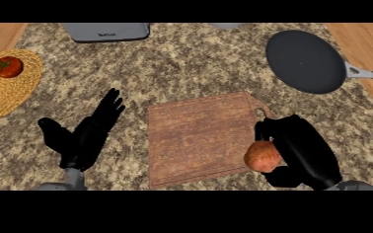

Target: Pick the sweet potato from the cutting board and place it in the pan

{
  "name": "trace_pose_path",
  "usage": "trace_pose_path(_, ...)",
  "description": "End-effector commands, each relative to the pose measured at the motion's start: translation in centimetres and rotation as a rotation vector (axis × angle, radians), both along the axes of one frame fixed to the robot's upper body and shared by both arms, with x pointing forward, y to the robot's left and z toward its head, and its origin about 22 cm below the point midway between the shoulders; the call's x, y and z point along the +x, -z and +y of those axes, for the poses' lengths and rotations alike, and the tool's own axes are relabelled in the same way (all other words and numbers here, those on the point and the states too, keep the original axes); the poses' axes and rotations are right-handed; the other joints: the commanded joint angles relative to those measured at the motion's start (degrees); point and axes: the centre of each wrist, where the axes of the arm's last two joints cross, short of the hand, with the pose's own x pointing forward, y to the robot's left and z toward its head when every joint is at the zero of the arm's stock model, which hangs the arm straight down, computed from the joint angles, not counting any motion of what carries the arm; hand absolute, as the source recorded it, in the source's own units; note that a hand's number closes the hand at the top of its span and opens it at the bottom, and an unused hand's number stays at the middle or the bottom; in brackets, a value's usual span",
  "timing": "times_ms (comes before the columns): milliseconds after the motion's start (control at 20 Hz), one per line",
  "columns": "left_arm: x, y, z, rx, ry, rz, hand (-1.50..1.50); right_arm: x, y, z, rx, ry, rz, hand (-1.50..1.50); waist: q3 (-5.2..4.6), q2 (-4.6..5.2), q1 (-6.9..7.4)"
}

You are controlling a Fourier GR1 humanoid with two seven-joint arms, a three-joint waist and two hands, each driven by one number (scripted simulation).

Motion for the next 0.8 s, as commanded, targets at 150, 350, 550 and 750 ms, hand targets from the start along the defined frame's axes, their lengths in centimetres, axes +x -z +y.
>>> trace_pose_path(150, -1.9, 0.5, -0.2, -0.011, 0.026, -0.005, 0.0, -1.9, -2.4, -5.0, 0.391, 0.09, -0.147, 1.5, 0.0, 0.19, 1.49)
trace_pose_path(350, -0.7, 0.6, -0.5, -0.001, 0.036, -0.015, 0.0, -1.6, -3.6, -7.5, 0.598, 0.113, -0.086, 1.5, -0.07, 0.53, 2.21)
trace_pose_path(550, -0.1, 0.0, -1.6, 0.002, 0.054, -0.007, 0.0, 0.6, -1.7, -11.9, 0.702, 0.169, -0.073, 1.5, -0.09, 0.75, 3.54)
trace_pose_path(750, 0.6, -0.3, -2.1, 0.004, 0.071, -0.031, 0.0, 4.1, 0.0, -14.8, 0.624, 0.198, -0.111, 1.5, -0.16, 0.79, 4.19)
